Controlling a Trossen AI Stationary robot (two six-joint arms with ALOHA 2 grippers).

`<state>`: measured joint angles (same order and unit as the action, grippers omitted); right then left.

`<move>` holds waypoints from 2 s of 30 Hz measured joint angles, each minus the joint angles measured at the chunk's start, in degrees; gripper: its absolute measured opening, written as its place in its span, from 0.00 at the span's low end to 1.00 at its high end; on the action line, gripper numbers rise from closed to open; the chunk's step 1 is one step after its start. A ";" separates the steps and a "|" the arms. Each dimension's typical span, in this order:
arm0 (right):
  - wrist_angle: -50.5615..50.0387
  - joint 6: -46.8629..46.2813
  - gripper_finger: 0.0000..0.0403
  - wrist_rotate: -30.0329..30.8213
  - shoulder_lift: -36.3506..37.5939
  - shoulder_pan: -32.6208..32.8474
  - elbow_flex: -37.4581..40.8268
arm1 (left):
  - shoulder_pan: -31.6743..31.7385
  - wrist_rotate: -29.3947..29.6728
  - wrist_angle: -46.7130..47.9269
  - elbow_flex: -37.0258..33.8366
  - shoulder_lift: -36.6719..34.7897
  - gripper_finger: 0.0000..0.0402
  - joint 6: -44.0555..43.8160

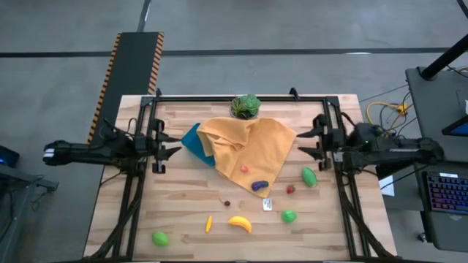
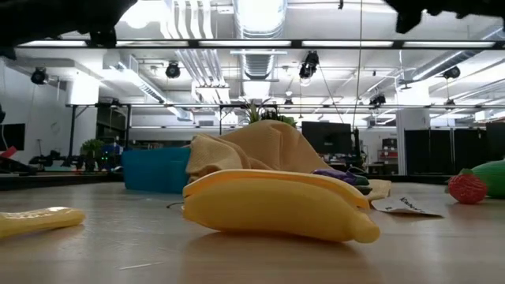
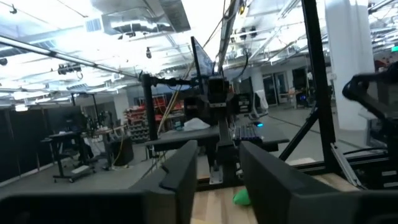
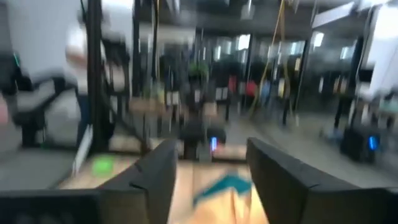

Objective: Pick and placing Produce into tupperware
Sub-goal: Put the pink peach into the blue bin

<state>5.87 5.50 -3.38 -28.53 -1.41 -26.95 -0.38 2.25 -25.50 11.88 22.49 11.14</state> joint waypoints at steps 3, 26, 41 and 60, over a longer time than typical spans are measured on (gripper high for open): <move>-8.75 0.13 0.56 0.00 -6.33 0.00 -7.81 | 0.00 0.05 -0.15 1.42 2.00 0.34 0.02; -26.45 -1.62 0.59 0.63 -44.26 0.00 -30.61 | 0.00 0.12 -3.54 1.70 4.87 0.38 -0.19; -26.42 -3.56 0.57 0.44 -63.11 0.02 -35.32 | -0.02 0.14 -3.69 1.66 6.03 0.38 0.20; -30.15 -5.05 0.58 0.44 -69.45 0.00 -39.03 | 0.00 0.13 -4.11 1.63 6.02 0.38 2.80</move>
<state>-24.28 0.45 -2.94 -97.98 -1.41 -65.98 -0.38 2.39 -29.61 13.52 28.51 13.93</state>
